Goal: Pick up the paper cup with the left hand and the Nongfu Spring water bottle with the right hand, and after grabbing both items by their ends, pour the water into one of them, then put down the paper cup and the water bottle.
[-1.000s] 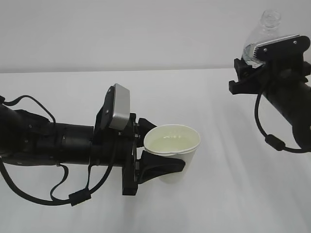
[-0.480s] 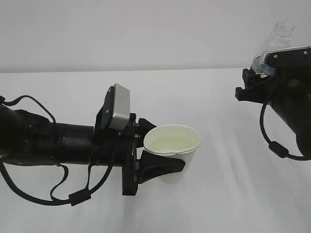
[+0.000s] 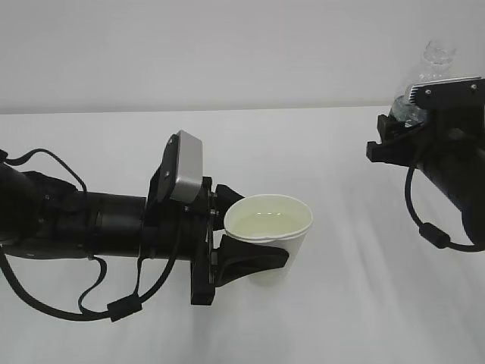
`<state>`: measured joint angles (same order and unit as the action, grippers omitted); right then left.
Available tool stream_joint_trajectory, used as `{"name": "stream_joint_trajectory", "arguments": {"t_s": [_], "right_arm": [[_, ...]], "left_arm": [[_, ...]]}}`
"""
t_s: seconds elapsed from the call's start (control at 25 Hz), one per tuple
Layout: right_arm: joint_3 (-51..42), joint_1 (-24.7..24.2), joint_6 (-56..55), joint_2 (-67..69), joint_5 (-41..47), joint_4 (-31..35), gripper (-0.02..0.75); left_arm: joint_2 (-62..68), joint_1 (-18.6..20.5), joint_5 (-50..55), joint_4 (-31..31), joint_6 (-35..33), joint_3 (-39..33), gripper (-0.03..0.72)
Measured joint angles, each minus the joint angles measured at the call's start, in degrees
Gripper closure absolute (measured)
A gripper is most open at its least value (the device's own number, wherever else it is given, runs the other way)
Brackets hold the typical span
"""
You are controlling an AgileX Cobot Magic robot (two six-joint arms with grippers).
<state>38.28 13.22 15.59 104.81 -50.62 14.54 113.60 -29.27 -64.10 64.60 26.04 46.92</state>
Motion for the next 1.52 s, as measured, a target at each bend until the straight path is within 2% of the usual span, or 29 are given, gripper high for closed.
{"name": "stream_joint_trajectory", "arguments": {"t_s": [0.24, 0.28, 0.44, 0.8, 1.52], "right_arm": [[0.0, 0.0, -0.1, 0.0, 0.0, 0.1, 0.255], [0.0, 0.0, -0.1, 0.0, 0.0, 0.1, 0.255], [0.0, 0.0, -0.2, 0.0, 0.0, 0.1, 0.255], [0.0, 0.0, -0.2, 0.0, 0.0, 0.2, 0.255], [0.0, 0.0, -0.3, 0.0, 0.6, 0.2, 0.255]], "left_arm": [[0.0, 0.0, 0.0, -1.6, 0.0, 0.0, 0.267], [0.0, 0.0, 0.0, -2.0, 0.0, 0.0, 0.230], [0.0, 0.0, 0.0, -4.0, -0.8, 0.0, 0.264], [0.0, 0.0, 1.0, -8.5, -2.4, 0.0, 0.267], [0.2, 0.0, 3.4, -21.7, -8.6, -0.1, 0.268]]}}
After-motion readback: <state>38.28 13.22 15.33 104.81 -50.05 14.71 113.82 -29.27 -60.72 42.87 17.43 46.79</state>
